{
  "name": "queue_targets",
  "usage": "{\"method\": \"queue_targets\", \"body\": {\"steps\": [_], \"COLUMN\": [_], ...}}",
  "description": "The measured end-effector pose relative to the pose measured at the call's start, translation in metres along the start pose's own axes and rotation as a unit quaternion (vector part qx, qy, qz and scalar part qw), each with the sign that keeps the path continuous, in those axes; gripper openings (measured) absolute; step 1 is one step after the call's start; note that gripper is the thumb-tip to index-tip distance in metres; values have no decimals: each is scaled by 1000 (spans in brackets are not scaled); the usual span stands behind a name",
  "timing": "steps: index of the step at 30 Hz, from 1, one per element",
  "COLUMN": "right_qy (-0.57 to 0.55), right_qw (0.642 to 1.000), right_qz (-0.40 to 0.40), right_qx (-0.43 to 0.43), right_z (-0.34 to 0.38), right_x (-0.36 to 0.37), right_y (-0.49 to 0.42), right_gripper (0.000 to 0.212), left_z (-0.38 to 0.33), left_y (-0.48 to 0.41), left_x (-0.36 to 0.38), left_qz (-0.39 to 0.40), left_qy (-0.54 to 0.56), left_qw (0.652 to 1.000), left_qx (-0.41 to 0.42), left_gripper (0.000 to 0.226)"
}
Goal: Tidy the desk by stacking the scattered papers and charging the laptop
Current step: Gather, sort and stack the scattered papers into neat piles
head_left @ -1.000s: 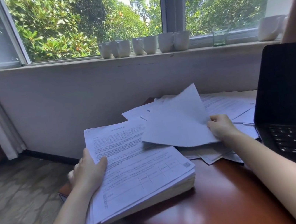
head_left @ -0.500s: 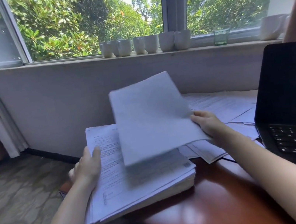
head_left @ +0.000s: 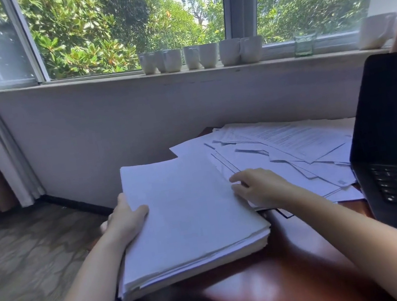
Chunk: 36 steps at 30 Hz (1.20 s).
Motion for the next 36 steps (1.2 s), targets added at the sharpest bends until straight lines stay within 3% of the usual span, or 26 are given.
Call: {"method": "queue_targets", "body": {"steps": [4, 11, 14, 18, 23, 25, 28, 32, 34, 36], "right_qy": [169, 214, 238, 258, 206, 169, 117, 56, 0, -85], "right_qw": [983, 974, 968, 956, 949, 949, 942, 928, 913, 894], "right_qz": [-24, 7, 5, -71, -196, -241, -308, -368, -404, -426], "right_qx": [60, 75, 75, 120, 133, 116, 63, -3, -51, -108], "right_z": [-33, -40, -40, -50, -52, -46, -26, -3, 7, 14], "right_x": [-14, -16, -18, -43, -86, -98, -114, -131, -141, -152], "right_y": [-1, 3, 3, 7, 16, 19, 28, 38, 47, 55], "right_gripper": [40, 9, 11, 27, 15, 21, 19, 24, 29, 33], "left_z": [-1, 1, 2, 0, 1, 1, 1, -1, 0, -1], "left_y": [0, -2, -3, -2, -2, -2, -3, 0, 0, 0], "left_x": [0, -1, -1, -1, -2, -2, -2, -3, -4, -4], "left_qz": [-27, -67, -70, -77, -84, -85, -89, -88, -94, -90], "left_qy": [-42, -65, -66, -73, -72, -69, -74, -72, -74, -74], "left_qw": [999, 995, 995, 993, 993, 993, 992, 993, 992, 992], "left_qx": [18, 38, 40, 48, 46, 45, 46, 44, 48, 47], "left_gripper": [61, 60, 58, 54, 58, 56, 44, 47, 34, 40]}}
Point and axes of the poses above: each hand's wrist, its own y-axis away from the middle knuckle, its own x-axis out of the palm, z = x × y, the point moved 9 cm from there along -y, towards the middle knuckle, and after that the axes turned 3 degrees about y, right-handed, at the moved point
